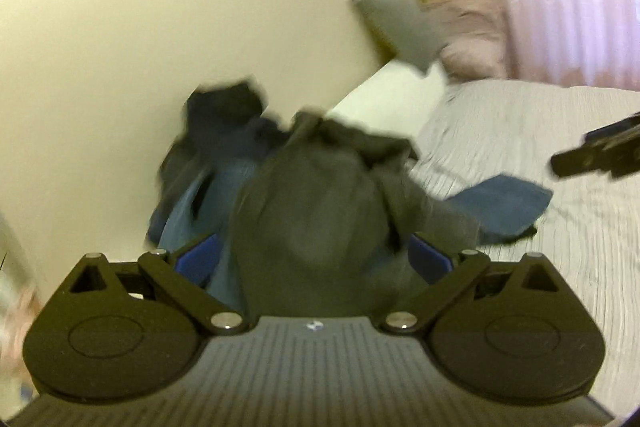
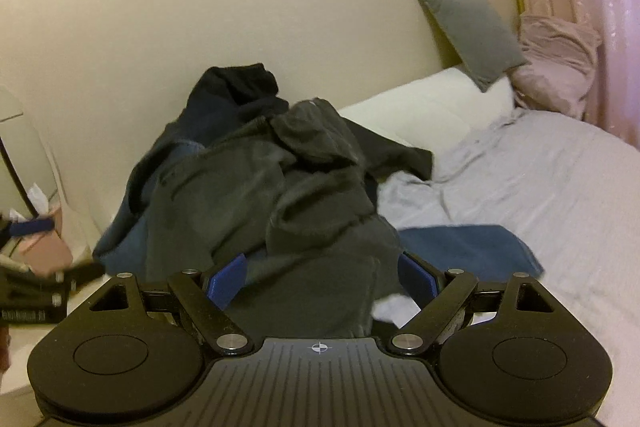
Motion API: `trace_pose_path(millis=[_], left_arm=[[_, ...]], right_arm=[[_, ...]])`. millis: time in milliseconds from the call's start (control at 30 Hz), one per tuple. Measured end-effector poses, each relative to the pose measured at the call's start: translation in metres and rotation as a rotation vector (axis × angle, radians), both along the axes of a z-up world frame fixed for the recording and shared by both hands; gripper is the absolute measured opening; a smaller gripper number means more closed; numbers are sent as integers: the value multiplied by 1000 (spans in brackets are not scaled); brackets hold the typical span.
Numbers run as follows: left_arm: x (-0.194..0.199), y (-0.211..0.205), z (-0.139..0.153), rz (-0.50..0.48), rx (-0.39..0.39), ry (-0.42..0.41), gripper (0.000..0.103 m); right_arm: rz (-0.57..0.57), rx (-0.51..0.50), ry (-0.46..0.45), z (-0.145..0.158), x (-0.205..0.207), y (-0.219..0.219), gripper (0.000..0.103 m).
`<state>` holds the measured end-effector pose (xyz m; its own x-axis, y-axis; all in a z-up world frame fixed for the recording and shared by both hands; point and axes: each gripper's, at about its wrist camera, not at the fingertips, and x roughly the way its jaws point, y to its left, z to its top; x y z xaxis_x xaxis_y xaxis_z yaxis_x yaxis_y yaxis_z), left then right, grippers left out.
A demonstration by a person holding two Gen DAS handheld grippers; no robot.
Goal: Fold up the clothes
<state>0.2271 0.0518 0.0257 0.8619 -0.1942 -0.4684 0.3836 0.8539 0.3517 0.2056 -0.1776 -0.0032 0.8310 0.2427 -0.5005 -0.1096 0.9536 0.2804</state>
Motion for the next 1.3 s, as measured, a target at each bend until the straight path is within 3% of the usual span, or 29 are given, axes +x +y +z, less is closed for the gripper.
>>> trace_pose_path(millis=[67, 167, 300, 400, 533, 567, 600, 700, 733, 767, 867, 900, 933, 1000, 1133, 1233, 1300], left_arm=[[35, -16, 0, -59, 55, 3, 99], [96, -36, -2, -127, 76, 31, 99], [174, -64, -21, -203, 166, 54, 98], [225, -73, -42, -210, 203, 116, 90], [262, -67, -69, -198, 201, 192, 88], [267, -64, -75, -193, 196, 206, 80], [270, -61, -80, -187, 190, 217, 68], [264, -54, -86, -178, 186, 186, 53], [262, -53, -86, -176, 187, 169, 47], [259, -52, -87, -175, 189, 151, 37], [255, -51, -86, -174, 196, 120, 21], [255, -51, -85, -174, 199, 114, 14], [254, -50, -82, -178, 195, 106, 11], [249, -49, -74, -192, 183, 92, 5], [220, -54, -55, -248, 137, 43, 4], [184, -65, -42, -316, 92, -3, 4], [152, -79, -34, -375, 78, -34, 3]], right_arm=[[18, -19, -9, 0, 25, 3, 86], [31, -72, -10, -6, 75, 9, 86], [51, -132, 12, -22, 154, 19, 86], [94, -182, 26, -37, 210, 32, 86], [171, -280, 32, -57, 273, 53, 85], [187, -312, 36, -62, 285, 58, 85], [203, -344, 39, -67, 298, 63, 85], [252, -440, 49, -82, 334, 78, 85], [257, -466, 47, -87, 341, 80, 77], [262, -492, 45, -92, 348, 83, 58], [294, -543, 58, -104, 364, 89, 48], [291, -551, 64, -105, 367, 89, 36], [287, -559, 70, -106, 370, 89, 5], [259, -551, 69, -102, 370, 86, 4], [123, -487, -4, -69, 340, 57, 2], [20, -435, -73, -39, 293, 20, 2], [-26, -455, -117, -21, 252, 4, 2]])
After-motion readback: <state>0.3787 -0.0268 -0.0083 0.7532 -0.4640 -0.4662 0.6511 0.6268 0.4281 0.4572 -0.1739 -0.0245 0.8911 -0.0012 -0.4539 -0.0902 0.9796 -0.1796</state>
